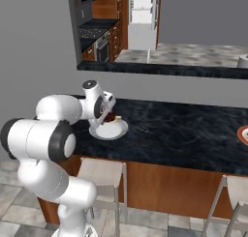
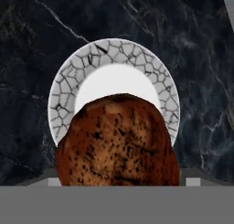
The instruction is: Transport the steak and onion to the fridge. Place the steak on the rack containing meat and place the onion on the rack containing the vegetable, ensuring meats and vegetables are on different racks.
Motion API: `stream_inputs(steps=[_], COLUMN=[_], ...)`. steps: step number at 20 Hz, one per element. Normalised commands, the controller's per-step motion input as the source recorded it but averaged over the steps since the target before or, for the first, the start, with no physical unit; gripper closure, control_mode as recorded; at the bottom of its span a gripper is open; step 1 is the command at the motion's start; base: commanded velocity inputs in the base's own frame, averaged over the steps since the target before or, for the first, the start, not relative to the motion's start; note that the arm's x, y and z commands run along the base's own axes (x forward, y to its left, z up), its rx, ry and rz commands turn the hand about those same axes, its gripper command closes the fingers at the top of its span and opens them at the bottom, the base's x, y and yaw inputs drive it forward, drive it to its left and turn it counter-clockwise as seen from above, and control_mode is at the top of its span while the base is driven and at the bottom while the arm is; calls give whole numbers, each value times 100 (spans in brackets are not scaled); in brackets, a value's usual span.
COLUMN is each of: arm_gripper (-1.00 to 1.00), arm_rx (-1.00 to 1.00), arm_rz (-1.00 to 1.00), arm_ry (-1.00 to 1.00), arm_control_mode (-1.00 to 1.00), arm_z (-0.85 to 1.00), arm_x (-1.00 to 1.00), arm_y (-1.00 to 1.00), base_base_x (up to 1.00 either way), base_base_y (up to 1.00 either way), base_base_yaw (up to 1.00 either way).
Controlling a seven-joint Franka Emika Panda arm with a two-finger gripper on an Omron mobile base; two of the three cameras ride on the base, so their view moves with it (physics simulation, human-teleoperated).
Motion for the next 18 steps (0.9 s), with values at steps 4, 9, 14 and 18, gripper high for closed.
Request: stream_inputs(steps=[4,9,14,18], arm_gripper=[100,100,100,100], arm_rx=[0,0,0,-2], arm_rz=[-27,-40,-52,-41], arm_ry=[24,22,-7,-33], arm_control_mode=[-100,-100,-100,-100], arm_z=[100,94,37,9], arm_x=[-1,-38,-68,-58], arm_y=[0,0,12,36], base_base_x=[0,0,0,0], base_base_y=[0,0,0,0], base_base_yaw=[0,0,0,0])
